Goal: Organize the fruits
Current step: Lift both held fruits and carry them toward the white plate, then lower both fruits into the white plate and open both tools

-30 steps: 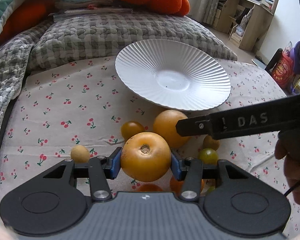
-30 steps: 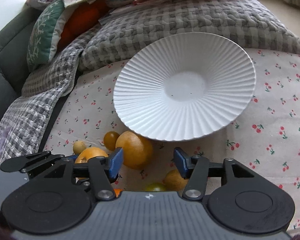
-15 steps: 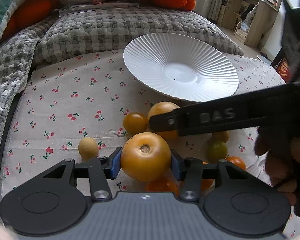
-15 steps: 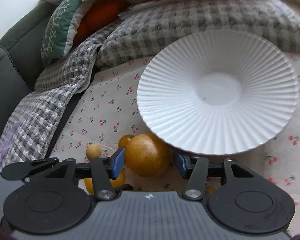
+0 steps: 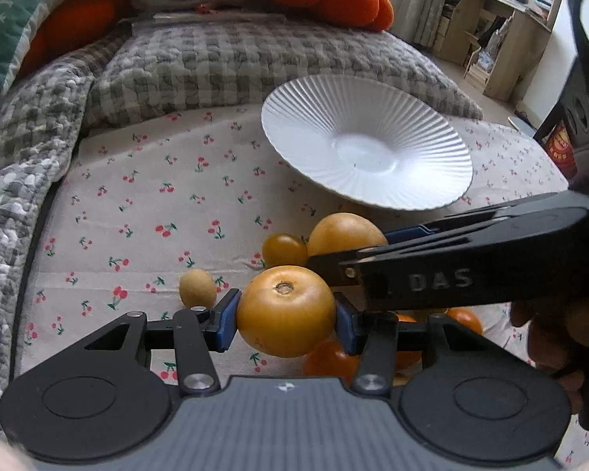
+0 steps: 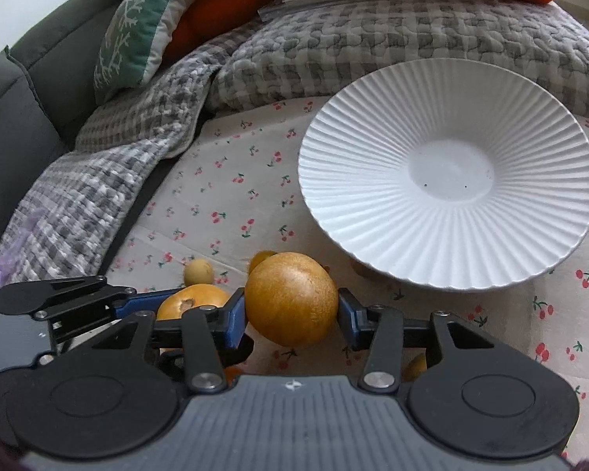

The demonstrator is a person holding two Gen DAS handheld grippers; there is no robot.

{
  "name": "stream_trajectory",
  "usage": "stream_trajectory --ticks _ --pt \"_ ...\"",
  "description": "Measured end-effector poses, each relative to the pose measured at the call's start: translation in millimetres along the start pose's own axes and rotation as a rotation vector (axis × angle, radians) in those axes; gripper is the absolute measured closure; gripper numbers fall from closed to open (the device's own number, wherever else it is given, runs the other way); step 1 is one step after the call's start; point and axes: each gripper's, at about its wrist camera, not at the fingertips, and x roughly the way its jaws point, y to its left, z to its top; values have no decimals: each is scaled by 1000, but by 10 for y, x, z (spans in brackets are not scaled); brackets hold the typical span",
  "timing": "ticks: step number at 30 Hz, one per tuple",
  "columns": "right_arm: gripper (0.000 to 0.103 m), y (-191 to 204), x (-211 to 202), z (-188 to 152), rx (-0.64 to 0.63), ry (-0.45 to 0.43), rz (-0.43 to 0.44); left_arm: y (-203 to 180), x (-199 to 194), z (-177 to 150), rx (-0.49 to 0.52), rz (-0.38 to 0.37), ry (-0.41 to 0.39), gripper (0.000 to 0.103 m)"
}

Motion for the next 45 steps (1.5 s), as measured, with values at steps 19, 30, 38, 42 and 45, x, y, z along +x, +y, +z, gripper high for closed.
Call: stream_trajectory --ticks 19,30,38,42,45 --pt "60 -48 -600 272 47 -143 66 0 -288 293 -79 -32 -106 59" --pt "60 -411 -767 433 107 -210 -12 -131 -128 513 -101 -19 -132 59" --pt "60 -788 -701 459 172 -206 -93 -183 44 651 -116 -33 -156 59" --pt "60 -882 -614 485 174 -194 -124 -223 185 779 -105 -32 -161 59" --pt "60 -939 -533 516 174 -179 -148 -304 343 858 -69 -16 -156 59"
